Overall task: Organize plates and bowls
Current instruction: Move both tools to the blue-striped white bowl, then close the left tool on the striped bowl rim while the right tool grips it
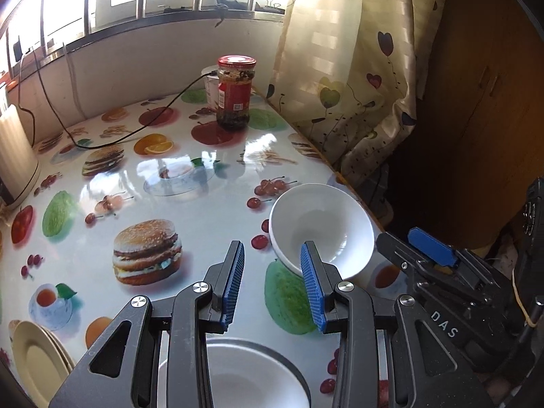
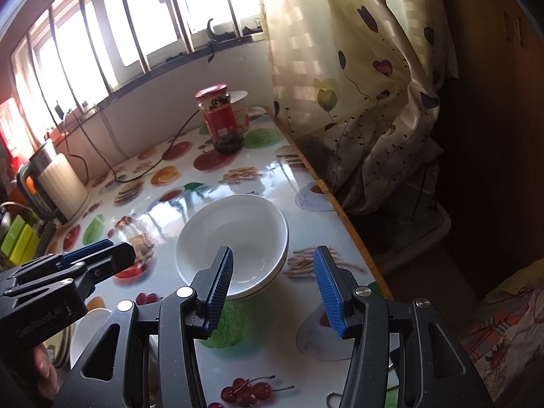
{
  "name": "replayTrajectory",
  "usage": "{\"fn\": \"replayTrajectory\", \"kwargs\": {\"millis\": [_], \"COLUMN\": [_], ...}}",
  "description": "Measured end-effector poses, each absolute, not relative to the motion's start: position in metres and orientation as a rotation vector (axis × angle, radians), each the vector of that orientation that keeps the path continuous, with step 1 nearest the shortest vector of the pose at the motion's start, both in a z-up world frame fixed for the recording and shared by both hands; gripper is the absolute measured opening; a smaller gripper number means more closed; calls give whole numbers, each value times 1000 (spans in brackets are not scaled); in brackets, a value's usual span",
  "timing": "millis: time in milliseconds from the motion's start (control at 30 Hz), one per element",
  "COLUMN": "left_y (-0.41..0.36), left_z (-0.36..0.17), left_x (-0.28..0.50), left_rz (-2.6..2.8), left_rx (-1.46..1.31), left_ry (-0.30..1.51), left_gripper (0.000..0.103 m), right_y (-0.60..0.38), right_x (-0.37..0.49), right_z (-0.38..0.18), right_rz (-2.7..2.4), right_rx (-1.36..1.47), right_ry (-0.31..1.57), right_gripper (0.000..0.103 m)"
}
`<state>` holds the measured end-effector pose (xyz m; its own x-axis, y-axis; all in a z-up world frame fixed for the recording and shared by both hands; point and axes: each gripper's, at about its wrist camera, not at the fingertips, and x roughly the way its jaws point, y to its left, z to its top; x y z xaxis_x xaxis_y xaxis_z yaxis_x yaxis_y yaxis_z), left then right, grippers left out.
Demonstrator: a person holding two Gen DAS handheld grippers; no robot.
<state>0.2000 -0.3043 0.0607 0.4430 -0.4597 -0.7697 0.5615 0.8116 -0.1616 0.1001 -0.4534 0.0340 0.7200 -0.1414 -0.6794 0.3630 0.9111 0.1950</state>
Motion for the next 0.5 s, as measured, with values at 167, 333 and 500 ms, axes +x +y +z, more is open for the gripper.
{"fn": "replayTrajectory", "kwargs": {"millis": [167,333,500], "left_y": [-321,-335,-344], "left_z": [53,39,29], "left_x": [207,212,215], "left_rz": [-628,-619,-614], "left_rx": [160,190,202], "left_ry": [936,983,1010], "left_gripper": [36,36,36], "right_y": [-464,-470,-475], "right_x": [111,119,126], "right_z": [22,12,5], "right_rz": [-291,-276,-264], "right_rx": [332,335,333], "right_ry": [743,762,774], "right_gripper": [49,49,47]}}
